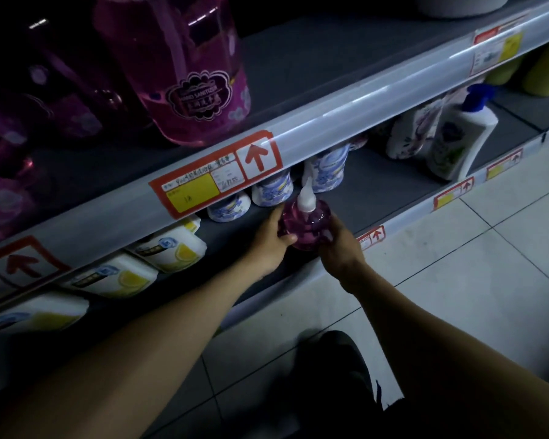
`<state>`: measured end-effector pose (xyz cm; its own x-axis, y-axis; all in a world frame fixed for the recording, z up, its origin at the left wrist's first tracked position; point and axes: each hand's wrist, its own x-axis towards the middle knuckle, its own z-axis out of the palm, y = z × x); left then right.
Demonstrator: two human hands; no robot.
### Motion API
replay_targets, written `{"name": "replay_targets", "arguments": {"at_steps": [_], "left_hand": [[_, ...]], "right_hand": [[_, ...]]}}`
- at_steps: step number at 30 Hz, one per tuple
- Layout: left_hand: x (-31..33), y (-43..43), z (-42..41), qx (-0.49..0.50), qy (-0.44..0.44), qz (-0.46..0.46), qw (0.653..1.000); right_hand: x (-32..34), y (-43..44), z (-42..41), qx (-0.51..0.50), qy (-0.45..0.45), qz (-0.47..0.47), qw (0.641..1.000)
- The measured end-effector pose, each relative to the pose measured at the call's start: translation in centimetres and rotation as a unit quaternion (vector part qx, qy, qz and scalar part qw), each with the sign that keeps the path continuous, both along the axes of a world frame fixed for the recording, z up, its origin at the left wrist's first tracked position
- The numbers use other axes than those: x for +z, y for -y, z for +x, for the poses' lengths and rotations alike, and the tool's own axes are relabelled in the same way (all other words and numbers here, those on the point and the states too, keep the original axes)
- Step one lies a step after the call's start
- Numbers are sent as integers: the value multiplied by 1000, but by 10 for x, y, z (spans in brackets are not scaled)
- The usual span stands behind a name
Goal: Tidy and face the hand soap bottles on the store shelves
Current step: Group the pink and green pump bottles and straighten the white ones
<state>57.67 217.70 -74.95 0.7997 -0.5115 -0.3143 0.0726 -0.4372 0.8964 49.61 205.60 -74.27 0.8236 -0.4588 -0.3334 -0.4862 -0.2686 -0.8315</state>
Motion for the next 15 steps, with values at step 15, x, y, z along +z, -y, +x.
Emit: {"name": "replay_targets", "arguments": {"at_steps": [15], "left_hand": [[46,-98,-77,99,191,18,976]], "right_hand": [[63,-33,-47,188,87,141,968]]}}
